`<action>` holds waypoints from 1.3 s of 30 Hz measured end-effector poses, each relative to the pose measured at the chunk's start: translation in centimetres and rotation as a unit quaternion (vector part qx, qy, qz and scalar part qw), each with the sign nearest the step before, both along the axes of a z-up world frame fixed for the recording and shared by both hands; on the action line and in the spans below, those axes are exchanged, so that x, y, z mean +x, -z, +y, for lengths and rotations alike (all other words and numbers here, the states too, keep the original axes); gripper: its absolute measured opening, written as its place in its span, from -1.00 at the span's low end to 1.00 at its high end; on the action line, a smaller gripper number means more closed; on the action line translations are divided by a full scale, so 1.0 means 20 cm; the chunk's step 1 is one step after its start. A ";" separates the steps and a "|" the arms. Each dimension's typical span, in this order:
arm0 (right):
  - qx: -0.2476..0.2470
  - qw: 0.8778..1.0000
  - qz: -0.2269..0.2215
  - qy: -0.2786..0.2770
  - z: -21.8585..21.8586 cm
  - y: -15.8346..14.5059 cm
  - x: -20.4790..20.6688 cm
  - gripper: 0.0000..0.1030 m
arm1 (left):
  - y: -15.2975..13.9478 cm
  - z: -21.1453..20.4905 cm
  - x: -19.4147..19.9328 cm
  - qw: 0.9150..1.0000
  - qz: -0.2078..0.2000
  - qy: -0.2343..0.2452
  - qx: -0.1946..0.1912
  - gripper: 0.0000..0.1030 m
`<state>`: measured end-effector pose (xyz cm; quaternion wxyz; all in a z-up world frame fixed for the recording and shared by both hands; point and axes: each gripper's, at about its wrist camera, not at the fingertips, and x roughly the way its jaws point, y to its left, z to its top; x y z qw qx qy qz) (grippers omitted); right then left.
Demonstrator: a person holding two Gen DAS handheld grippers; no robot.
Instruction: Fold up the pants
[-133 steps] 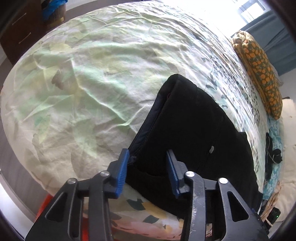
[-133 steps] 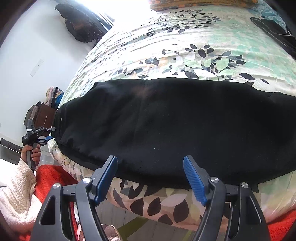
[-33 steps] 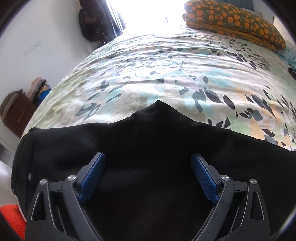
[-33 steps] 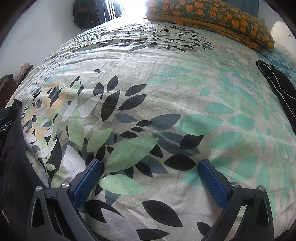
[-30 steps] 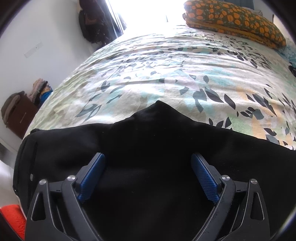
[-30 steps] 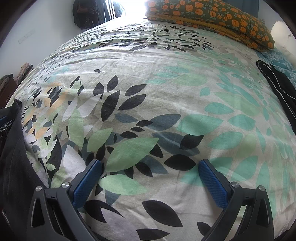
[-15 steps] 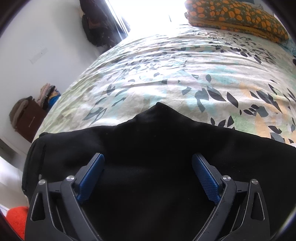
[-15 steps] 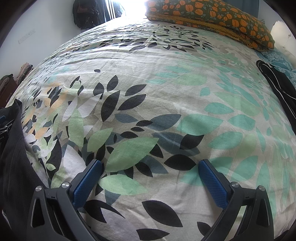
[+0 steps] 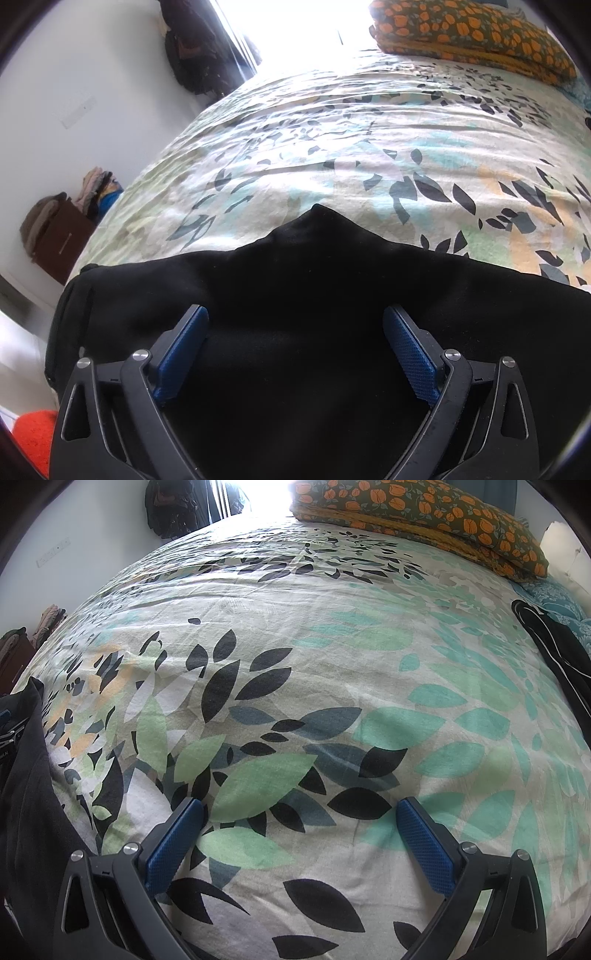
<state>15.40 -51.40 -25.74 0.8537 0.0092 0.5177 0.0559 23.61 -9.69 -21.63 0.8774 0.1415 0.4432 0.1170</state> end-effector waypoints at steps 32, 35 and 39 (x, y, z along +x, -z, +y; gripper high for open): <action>0.000 1.000 0.000 0.000 0.00 0.00 0.00 1.00 | 0.00 0.04 0.01 0.999 0.002 -0.004 -0.032 0.89; 0.000 1.000 0.000 0.000 0.00 0.00 0.00 1.00 | 0.00 0.04 0.01 0.999 0.002 -0.004 -0.037 0.89; 0.000 1.000 0.000 0.000 0.00 0.00 0.00 1.00 | 0.01 0.04 0.01 1.000 0.003 -0.004 -0.030 0.89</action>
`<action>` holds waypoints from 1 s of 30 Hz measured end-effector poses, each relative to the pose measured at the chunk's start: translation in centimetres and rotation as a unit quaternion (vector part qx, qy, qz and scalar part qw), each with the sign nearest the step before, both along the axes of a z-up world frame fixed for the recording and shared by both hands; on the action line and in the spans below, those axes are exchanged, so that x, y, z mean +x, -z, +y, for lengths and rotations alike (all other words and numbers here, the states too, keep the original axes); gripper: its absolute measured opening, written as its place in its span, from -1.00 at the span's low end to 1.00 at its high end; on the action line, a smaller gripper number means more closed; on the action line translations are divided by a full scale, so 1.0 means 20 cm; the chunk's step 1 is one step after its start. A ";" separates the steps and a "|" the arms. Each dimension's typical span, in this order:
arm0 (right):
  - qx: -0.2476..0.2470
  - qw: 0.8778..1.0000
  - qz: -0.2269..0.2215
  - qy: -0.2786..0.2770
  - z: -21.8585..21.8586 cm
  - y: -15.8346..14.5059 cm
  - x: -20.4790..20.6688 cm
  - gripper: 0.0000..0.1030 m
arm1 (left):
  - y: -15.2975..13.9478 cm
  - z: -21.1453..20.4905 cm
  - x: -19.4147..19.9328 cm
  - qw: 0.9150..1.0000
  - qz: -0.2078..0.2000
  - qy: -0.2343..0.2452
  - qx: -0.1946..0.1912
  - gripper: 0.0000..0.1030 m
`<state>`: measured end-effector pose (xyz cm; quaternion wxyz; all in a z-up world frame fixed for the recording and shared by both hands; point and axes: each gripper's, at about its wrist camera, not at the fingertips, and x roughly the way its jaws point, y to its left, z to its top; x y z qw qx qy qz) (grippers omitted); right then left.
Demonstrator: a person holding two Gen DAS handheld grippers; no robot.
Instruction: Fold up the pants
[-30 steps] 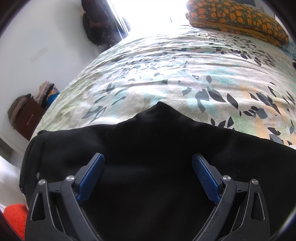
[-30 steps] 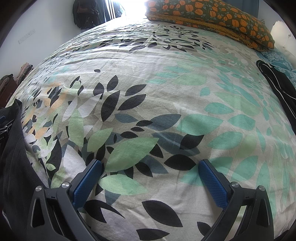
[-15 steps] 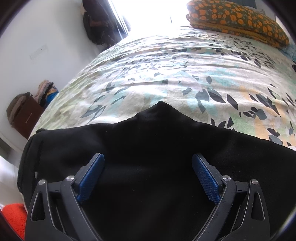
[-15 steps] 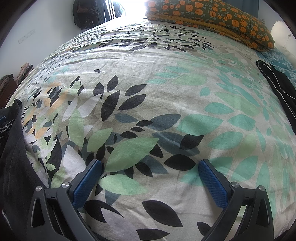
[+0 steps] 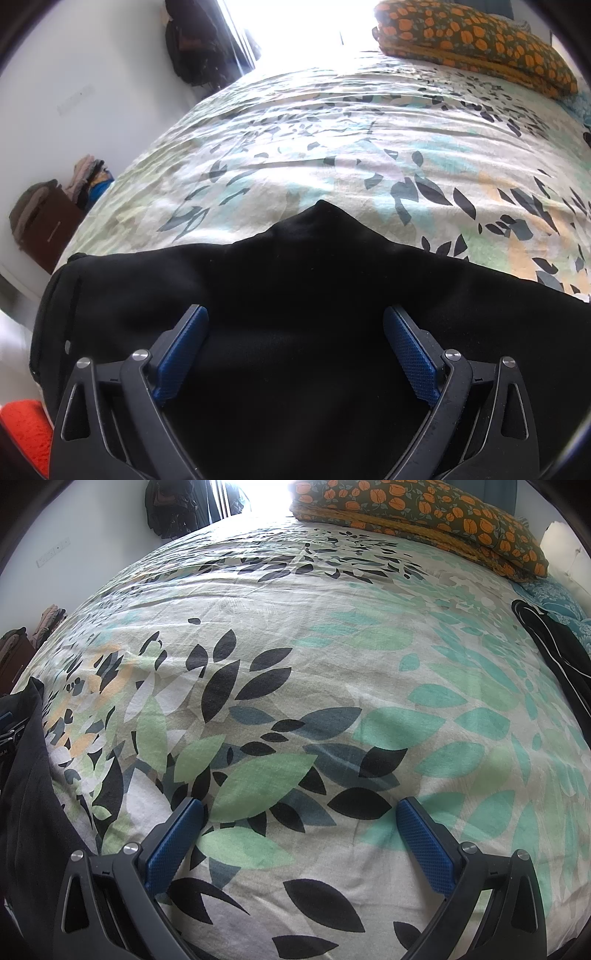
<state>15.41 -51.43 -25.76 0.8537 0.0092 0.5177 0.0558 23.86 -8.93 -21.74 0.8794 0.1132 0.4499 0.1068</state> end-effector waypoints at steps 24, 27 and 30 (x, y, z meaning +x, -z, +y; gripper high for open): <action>0.000 1.000 0.000 0.000 0.00 0.00 0.00 1.00 | 0.00 0.03 -0.01 1.000 -0.005 -0.002 -0.029 0.89; 0.000 1.000 0.000 0.000 0.00 0.00 0.00 1.00 | 0.01 0.05 0.00 0.999 -0.004 -0.002 -0.038 0.89; 0.000 1.000 0.000 0.000 0.00 0.00 0.00 1.00 | 0.01 0.05 0.00 0.999 -0.004 -0.003 -0.043 0.90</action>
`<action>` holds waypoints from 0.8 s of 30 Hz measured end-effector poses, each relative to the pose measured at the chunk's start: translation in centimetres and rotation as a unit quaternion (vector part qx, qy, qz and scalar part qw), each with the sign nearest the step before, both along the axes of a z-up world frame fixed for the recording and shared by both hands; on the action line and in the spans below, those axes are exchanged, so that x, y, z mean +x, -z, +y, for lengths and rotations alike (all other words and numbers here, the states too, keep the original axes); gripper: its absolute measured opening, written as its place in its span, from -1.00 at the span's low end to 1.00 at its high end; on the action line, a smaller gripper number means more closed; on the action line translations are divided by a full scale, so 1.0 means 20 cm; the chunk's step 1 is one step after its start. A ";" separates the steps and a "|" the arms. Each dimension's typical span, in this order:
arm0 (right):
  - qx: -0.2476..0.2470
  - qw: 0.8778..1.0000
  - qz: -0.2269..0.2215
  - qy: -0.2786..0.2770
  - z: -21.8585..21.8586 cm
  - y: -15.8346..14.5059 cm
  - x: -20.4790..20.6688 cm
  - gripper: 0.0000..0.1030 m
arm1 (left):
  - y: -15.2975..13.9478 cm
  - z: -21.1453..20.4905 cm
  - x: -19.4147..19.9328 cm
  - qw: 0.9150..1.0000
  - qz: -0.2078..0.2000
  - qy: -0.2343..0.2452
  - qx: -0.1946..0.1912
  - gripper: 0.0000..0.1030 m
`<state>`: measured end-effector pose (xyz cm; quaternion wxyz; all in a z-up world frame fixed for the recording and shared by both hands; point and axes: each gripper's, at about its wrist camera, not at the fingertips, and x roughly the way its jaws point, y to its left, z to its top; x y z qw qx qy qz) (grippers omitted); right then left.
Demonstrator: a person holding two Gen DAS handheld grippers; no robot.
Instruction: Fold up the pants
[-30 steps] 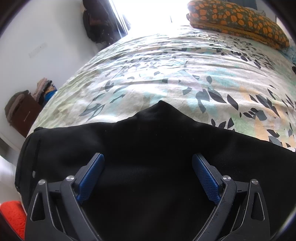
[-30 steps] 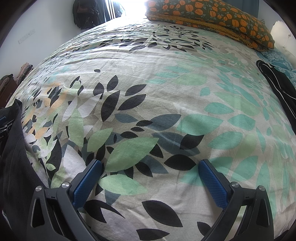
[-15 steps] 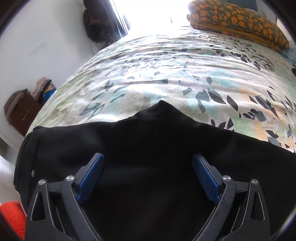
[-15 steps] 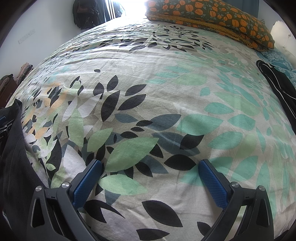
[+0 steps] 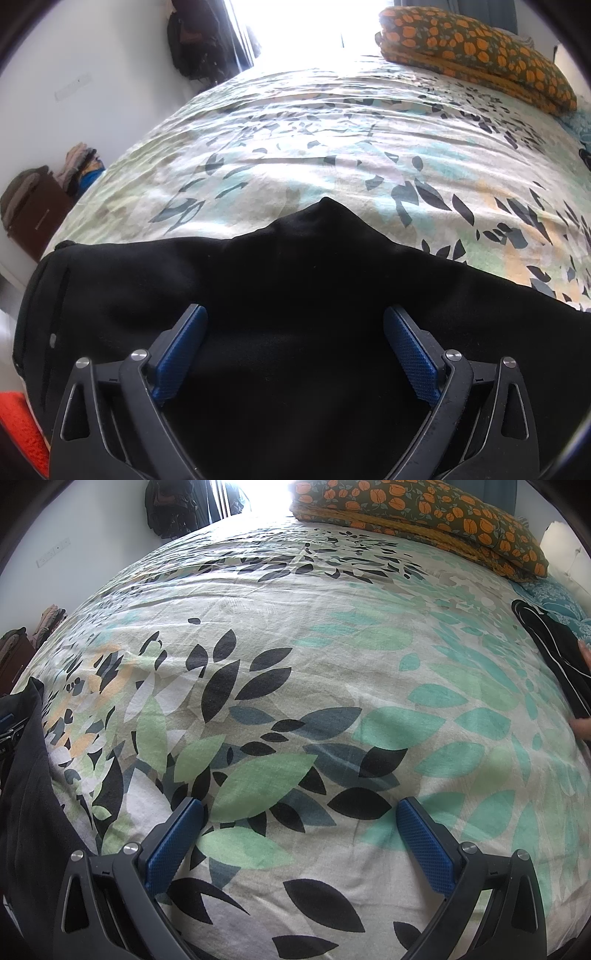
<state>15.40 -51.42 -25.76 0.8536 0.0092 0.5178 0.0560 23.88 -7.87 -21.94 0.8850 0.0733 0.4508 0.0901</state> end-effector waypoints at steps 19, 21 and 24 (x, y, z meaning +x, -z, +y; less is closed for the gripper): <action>0.000 1.000 0.000 0.000 0.00 0.00 0.00 1.00 | 0.00 0.01 0.00 1.000 -0.004 0.000 -0.011 0.91; 0.000 1.000 0.000 0.000 0.00 0.00 0.00 1.00 | -0.01 0.01 0.00 1.000 -0.003 0.000 -0.010 0.91; 0.000 1.000 0.000 0.000 0.00 0.00 0.00 1.00 | -0.01 0.01 0.00 1.000 -0.003 -0.001 -0.009 0.91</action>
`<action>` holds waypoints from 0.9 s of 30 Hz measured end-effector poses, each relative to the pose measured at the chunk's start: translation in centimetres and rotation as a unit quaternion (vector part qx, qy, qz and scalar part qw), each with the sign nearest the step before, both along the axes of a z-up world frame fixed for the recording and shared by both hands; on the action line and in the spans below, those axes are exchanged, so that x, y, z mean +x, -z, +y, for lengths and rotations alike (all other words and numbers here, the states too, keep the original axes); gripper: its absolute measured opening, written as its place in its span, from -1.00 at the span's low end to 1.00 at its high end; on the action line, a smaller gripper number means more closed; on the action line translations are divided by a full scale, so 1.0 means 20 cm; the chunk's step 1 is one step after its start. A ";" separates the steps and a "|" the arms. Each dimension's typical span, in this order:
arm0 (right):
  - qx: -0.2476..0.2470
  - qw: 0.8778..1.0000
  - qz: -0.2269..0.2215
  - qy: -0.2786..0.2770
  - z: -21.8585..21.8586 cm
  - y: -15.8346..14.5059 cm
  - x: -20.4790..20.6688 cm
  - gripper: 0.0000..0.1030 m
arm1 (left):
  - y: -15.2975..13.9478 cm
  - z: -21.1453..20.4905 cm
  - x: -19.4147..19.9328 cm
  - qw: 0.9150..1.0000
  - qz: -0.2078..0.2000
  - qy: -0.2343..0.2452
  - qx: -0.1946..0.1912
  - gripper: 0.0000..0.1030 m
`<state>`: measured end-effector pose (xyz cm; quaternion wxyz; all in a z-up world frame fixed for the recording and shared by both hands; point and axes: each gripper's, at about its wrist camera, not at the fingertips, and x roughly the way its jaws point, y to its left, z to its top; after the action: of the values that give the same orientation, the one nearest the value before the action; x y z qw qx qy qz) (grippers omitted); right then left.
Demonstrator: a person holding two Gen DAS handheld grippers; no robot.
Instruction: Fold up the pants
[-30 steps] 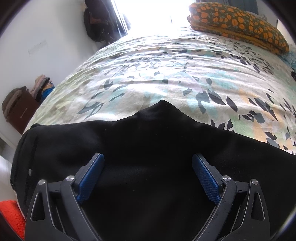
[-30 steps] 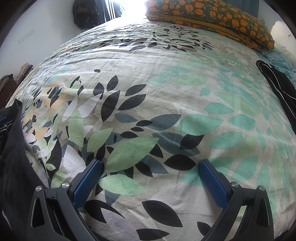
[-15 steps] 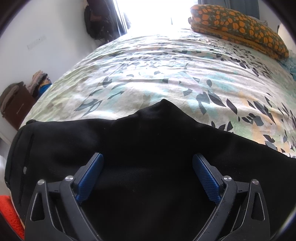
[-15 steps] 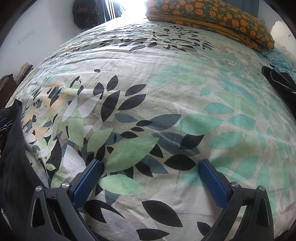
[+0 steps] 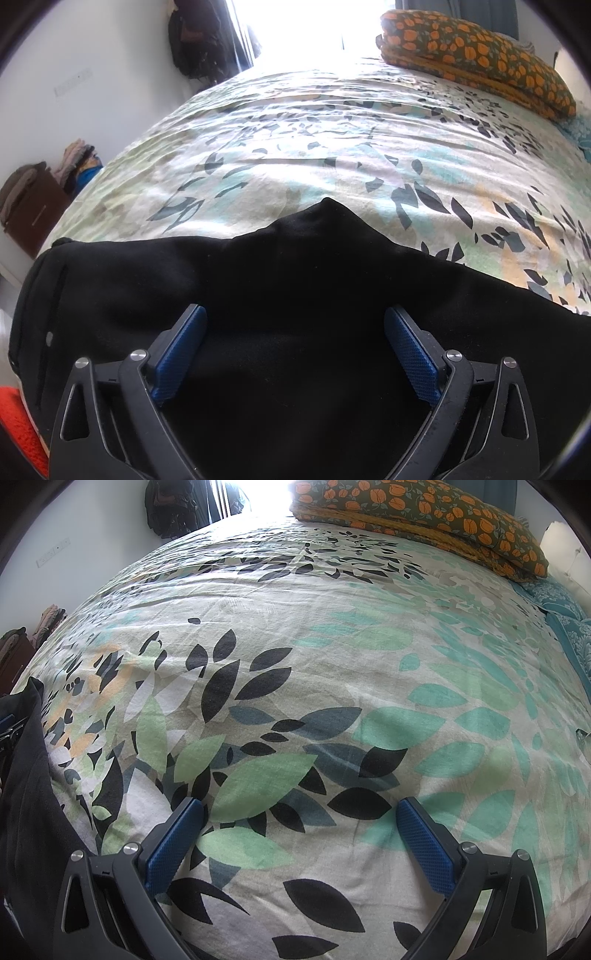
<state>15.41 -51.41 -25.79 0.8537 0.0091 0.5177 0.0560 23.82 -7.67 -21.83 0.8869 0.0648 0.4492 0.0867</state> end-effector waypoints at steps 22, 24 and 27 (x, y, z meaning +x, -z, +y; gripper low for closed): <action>0.000 1.000 0.000 0.000 0.00 0.00 0.00 1.00 | -0.01 -0.04 -0.01 1.000 0.000 0.000 0.031 0.91; 0.000 1.000 0.000 0.000 0.00 0.00 0.00 1.00 | -0.01 -0.04 -0.01 1.000 0.000 0.000 0.031 0.91; 0.000 1.000 0.000 0.000 0.00 0.00 0.00 1.00 | -0.01 -0.04 -0.01 1.000 0.000 0.000 0.030 0.91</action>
<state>15.42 -51.41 -25.78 0.8537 0.0091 0.5177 0.0559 23.71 -8.45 -21.71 0.8844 0.0917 0.4464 0.1007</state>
